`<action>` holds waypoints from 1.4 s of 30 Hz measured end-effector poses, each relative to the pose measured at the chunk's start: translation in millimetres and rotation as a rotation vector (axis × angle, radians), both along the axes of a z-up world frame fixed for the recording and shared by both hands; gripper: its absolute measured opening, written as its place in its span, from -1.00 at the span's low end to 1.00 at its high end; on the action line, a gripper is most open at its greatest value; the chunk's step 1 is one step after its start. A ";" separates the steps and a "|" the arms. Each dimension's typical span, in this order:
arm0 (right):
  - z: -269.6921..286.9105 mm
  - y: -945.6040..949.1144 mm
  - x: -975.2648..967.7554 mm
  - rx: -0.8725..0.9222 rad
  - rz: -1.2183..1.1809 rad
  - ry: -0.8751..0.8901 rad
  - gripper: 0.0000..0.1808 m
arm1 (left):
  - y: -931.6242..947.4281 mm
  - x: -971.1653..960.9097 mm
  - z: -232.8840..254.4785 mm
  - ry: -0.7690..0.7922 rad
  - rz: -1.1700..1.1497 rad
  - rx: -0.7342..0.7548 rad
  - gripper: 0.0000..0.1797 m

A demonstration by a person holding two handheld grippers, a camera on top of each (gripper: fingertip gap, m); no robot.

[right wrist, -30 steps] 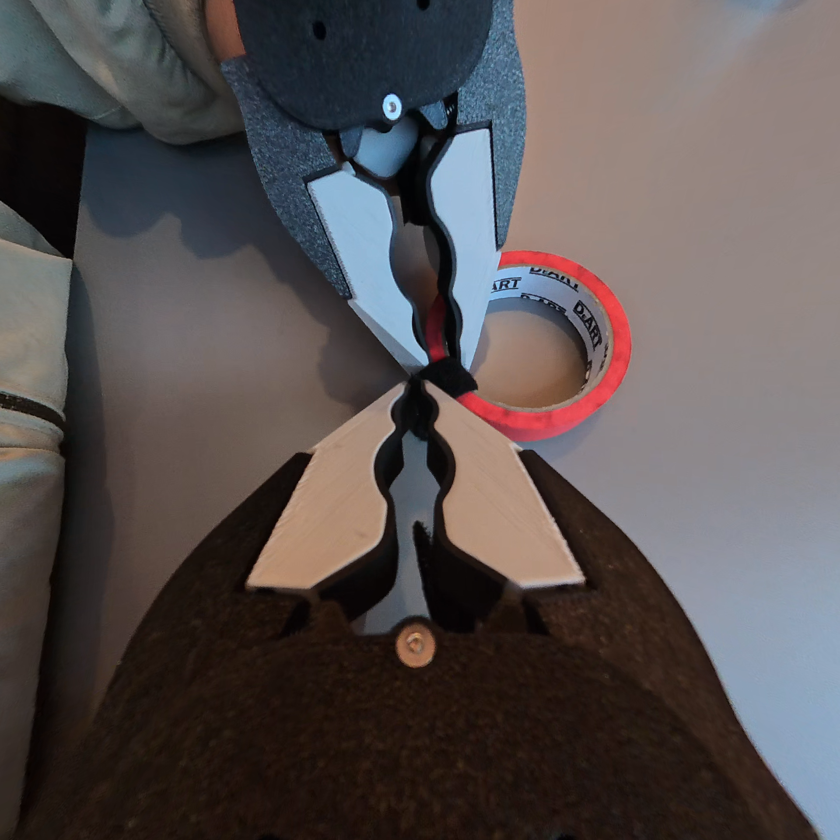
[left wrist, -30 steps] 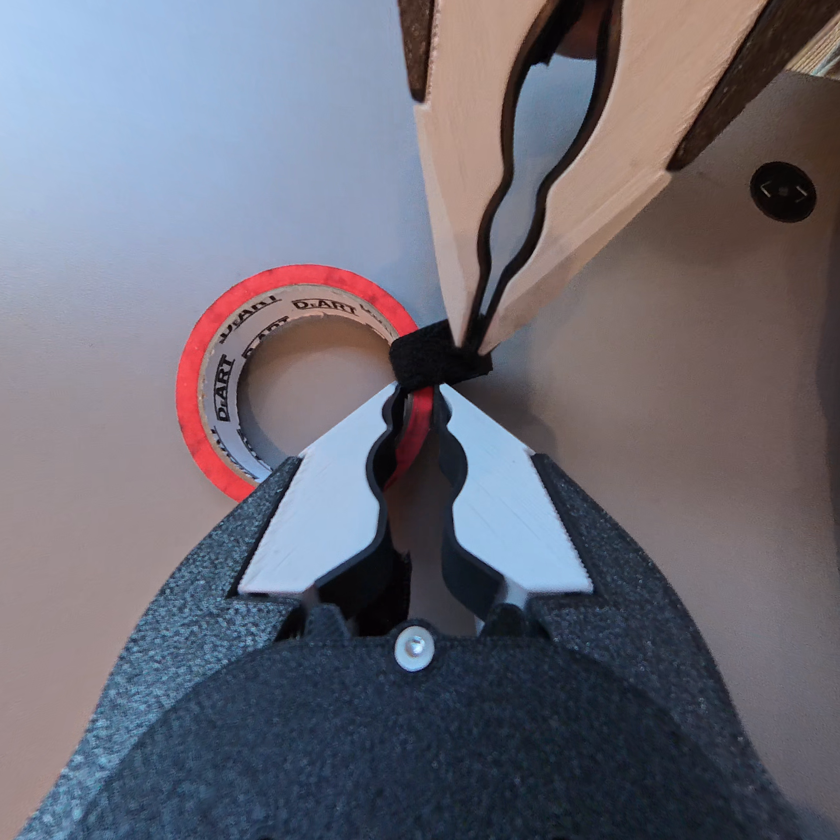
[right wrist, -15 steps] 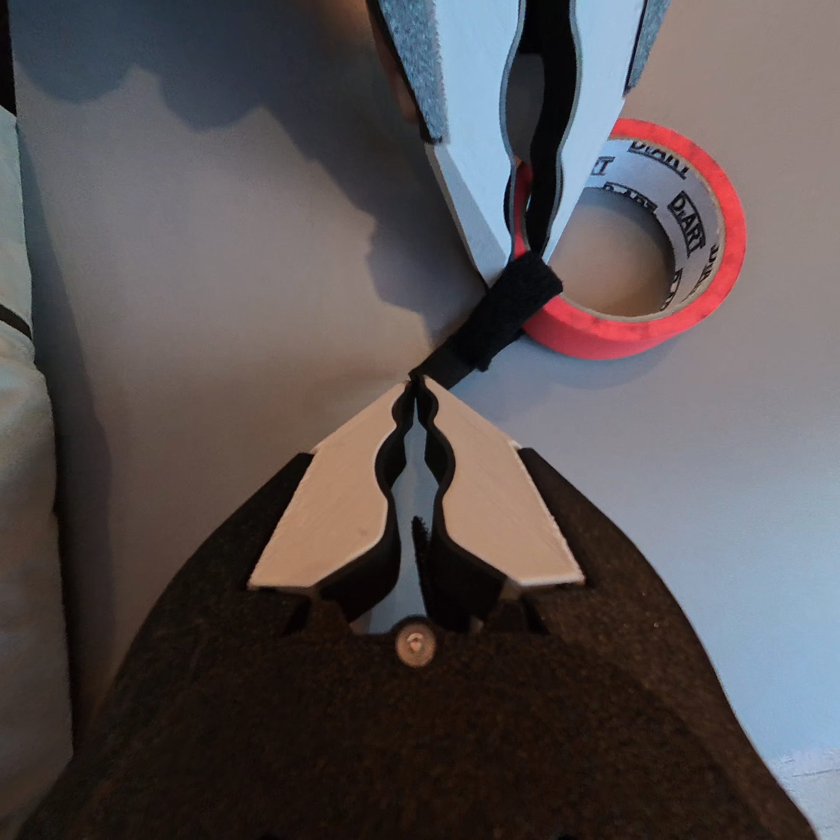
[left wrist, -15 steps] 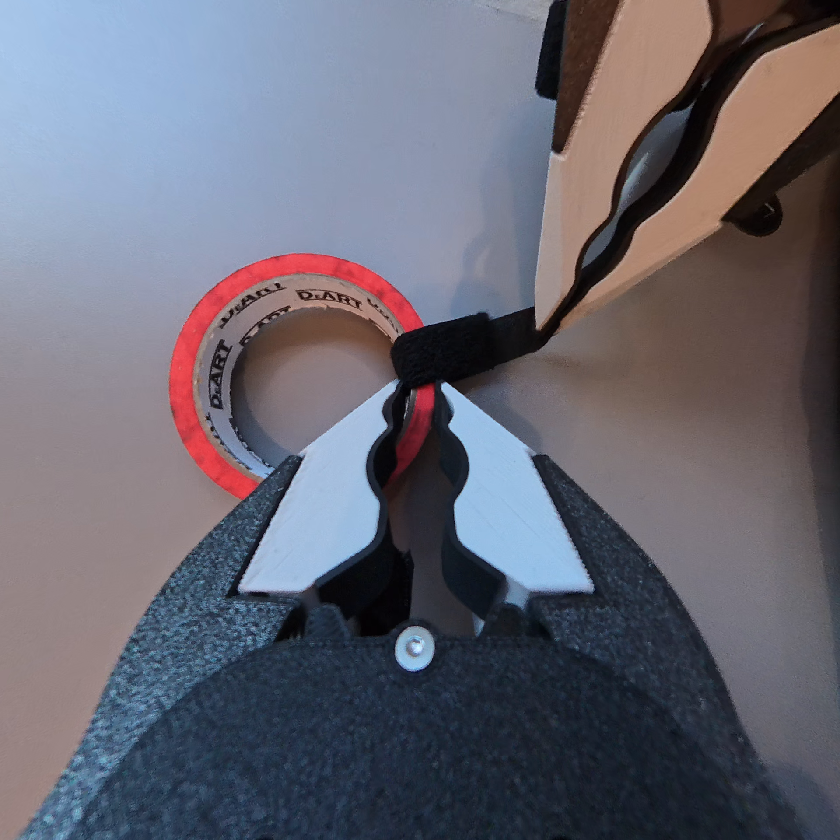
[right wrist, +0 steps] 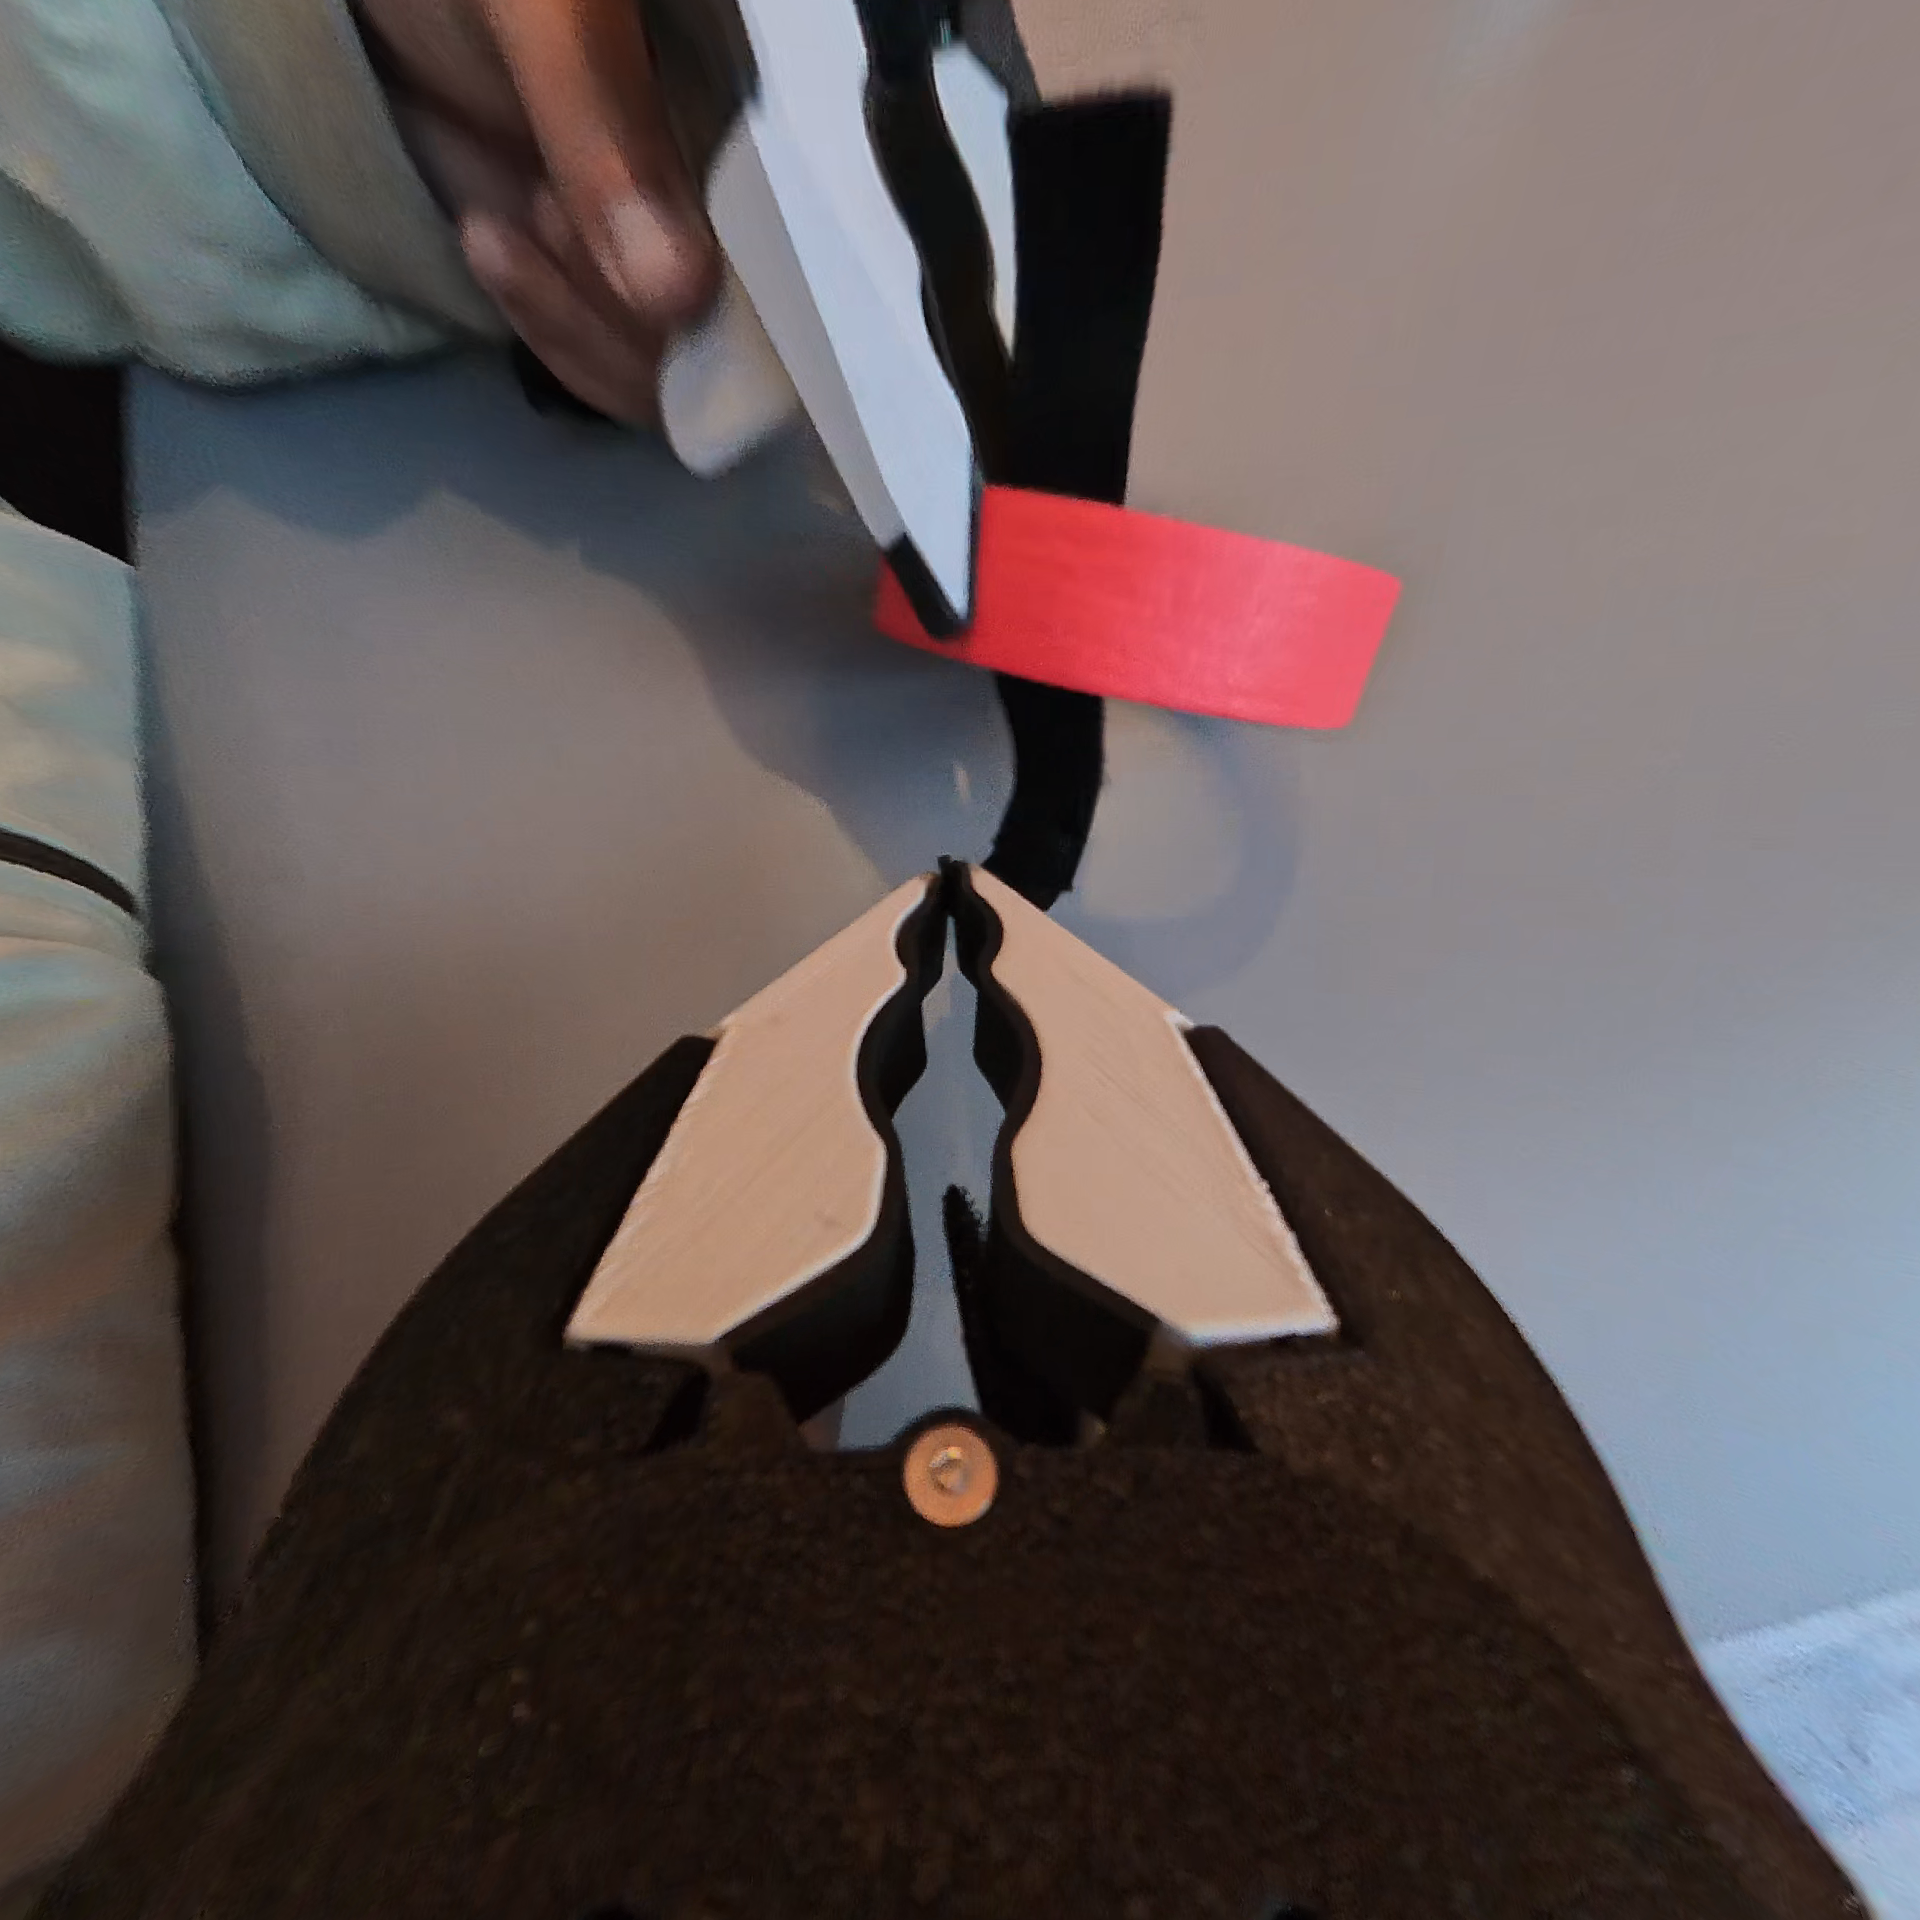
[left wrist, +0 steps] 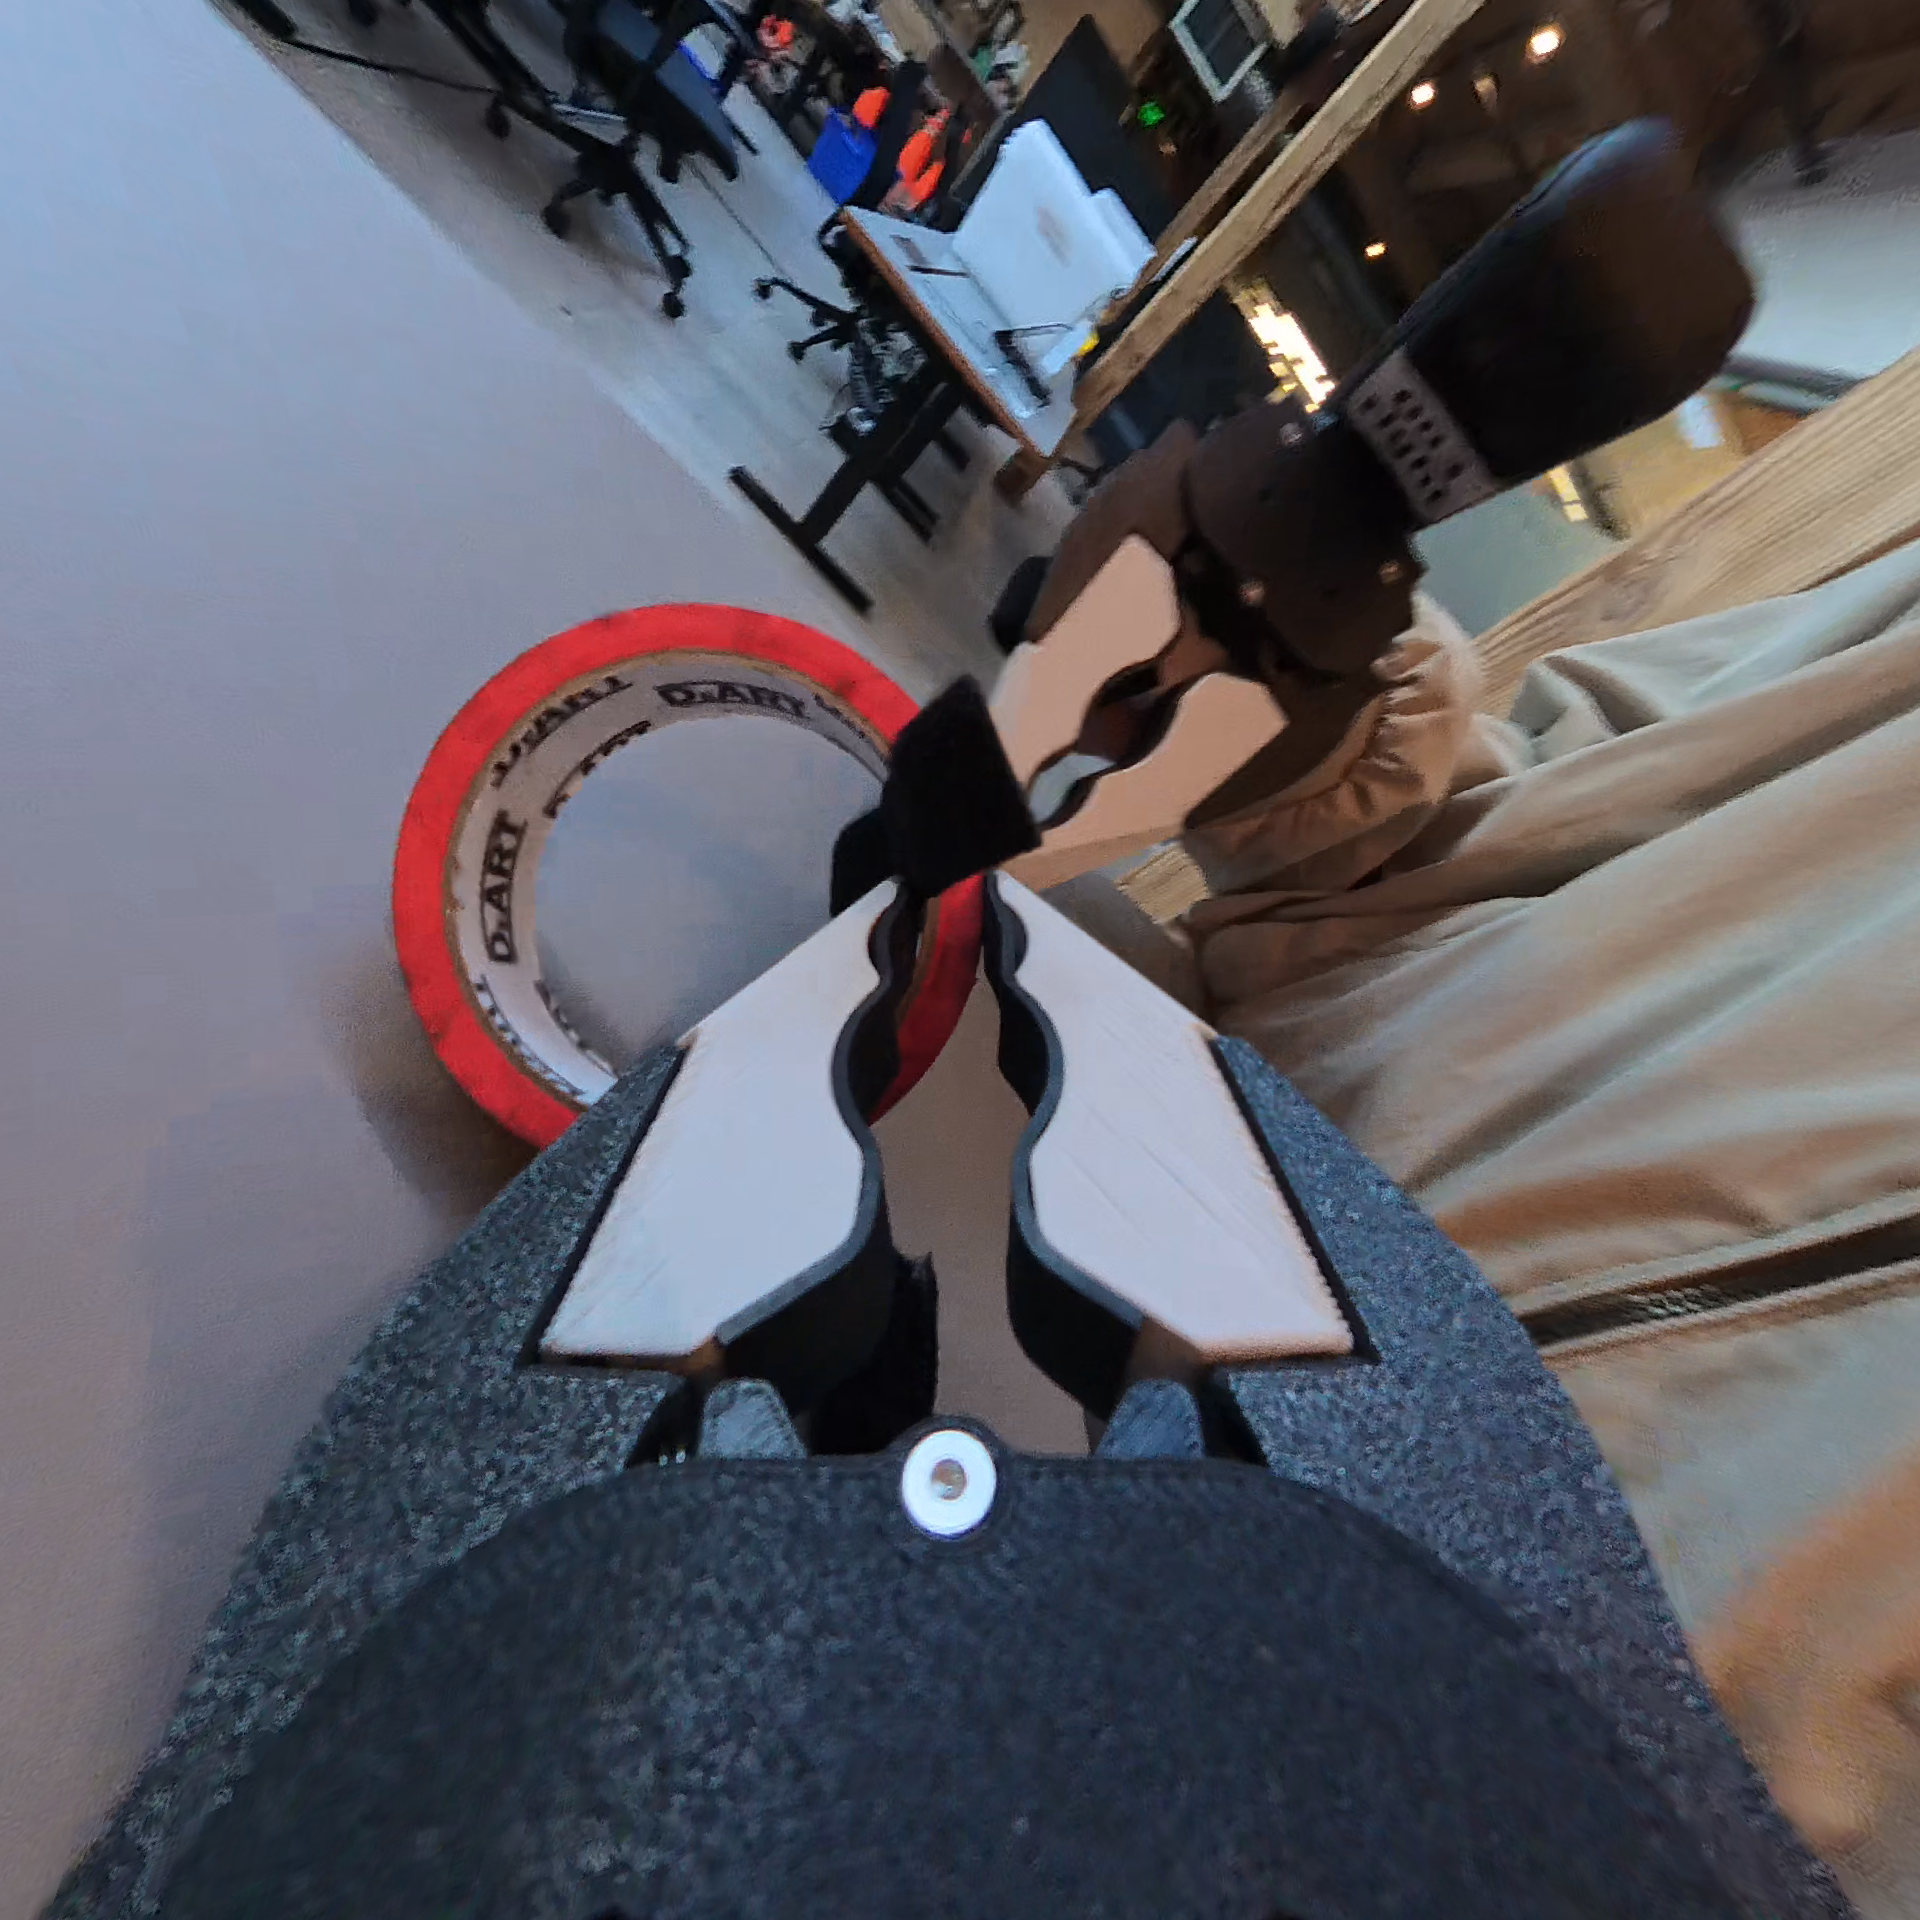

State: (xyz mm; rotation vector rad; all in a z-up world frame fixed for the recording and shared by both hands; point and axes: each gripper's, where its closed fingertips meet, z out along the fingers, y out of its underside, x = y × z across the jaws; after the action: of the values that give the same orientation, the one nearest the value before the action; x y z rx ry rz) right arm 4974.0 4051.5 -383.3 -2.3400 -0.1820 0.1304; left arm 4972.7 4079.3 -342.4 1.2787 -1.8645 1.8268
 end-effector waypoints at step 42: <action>191.7 149.8 -264.6 0.406 0.458 0.062 -1.00 | 170.8 -412.5 52.1 0.097 1.446 0.334 -0.60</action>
State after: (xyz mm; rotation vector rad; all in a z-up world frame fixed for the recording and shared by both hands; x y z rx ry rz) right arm 4709.4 4201.3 -191.6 -1.8550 -0.6496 0.3549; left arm 4560.3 4250.1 -290.3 3.2769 -1.1297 1.7529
